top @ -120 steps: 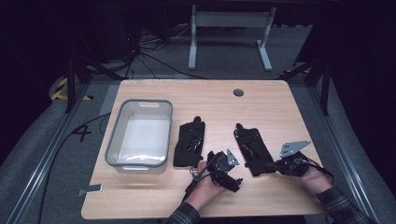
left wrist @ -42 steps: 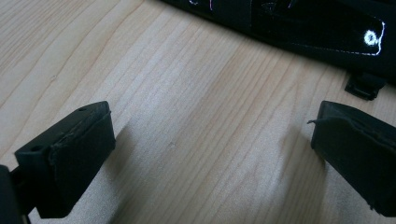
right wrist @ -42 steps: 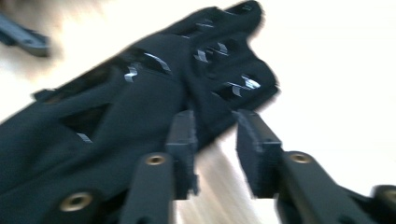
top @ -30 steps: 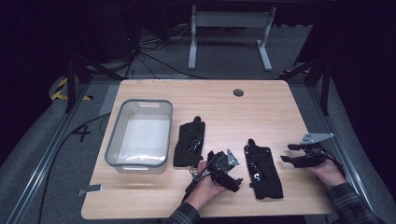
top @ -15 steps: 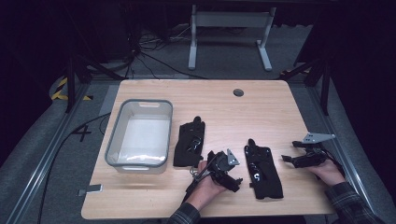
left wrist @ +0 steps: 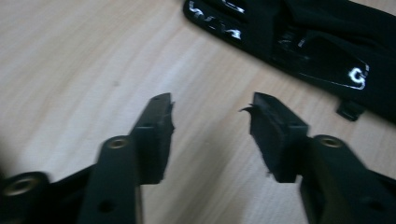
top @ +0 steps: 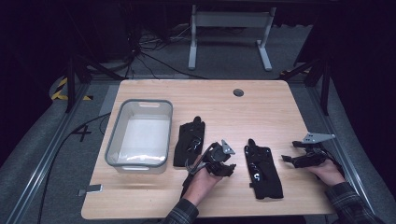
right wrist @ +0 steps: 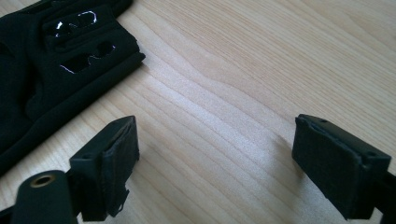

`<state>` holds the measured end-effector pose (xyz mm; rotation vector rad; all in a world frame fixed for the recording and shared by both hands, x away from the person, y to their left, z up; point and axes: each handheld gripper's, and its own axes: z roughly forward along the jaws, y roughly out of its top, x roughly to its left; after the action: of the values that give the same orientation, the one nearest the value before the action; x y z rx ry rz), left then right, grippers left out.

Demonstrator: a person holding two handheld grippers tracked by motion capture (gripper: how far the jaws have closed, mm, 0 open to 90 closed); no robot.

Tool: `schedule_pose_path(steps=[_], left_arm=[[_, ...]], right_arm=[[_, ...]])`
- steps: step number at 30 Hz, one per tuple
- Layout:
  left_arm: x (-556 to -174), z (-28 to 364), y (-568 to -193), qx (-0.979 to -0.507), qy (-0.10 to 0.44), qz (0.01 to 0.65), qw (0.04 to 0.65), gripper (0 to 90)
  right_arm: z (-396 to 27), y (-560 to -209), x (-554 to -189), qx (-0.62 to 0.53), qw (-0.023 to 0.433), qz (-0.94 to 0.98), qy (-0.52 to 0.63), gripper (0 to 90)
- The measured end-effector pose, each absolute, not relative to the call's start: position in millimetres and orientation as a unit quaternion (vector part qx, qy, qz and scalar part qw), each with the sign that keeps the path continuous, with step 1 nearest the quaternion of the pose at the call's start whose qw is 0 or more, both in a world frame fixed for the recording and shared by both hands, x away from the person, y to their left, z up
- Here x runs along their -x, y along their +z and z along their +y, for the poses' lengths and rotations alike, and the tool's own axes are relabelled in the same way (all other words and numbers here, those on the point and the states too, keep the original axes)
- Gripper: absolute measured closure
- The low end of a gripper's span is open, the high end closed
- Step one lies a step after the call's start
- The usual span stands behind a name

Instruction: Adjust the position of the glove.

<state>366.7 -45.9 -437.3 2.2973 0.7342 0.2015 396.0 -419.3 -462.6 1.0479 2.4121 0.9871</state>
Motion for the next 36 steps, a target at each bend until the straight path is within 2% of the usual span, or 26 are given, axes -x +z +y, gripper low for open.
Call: schedule_pose_path(steps=[1,3,4,5,8,21,36], left_arm=[[-368.7,-43.8,-434.9,-0.886,0.08,0.286,0.356,57.4],[-373.6,-40.0,-429.0,-0.886,0.079,0.29,0.354,67.1],[-375.3,-38.9,-426.6,-0.885,0.088,0.293,0.352,76.3],[-377.3,-37.1,-423.9,-0.885,0.092,0.294,0.35,76.3],[-383.9,-31.9,-417.4,-0.88,0.1,0.305,0.351,88.8],[-423.1,-8.4,-416.1,-0.848,0.134,0.394,0.327,89.8],[-440.6,-1.7,-432.4,-0.84,0.148,0.439,0.282,89.8]], right_arm=[[-419.3,-462.6,-396.0,-0.368,0.165,0.847,0.347,15.4],[-419.3,-462.6,-396.0,-0.368,0.166,0.847,0.347,15.5],[-419.3,-462.6,-396.0,-0.368,0.166,0.847,0.347,15.4],[-419.3,-462.6,-396.0,-0.368,0.166,0.847,0.347,15.4],[-419.4,-462.6,-396.1,-0.37,0.166,0.846,0.347,15.5],[-419.3,-462.6,-396.1,-0.37,0.166,0.846,0.347,15.4],[-419.4,-462.6,-396.1,-0.37,0.166,0.846,0.347,15.4]])
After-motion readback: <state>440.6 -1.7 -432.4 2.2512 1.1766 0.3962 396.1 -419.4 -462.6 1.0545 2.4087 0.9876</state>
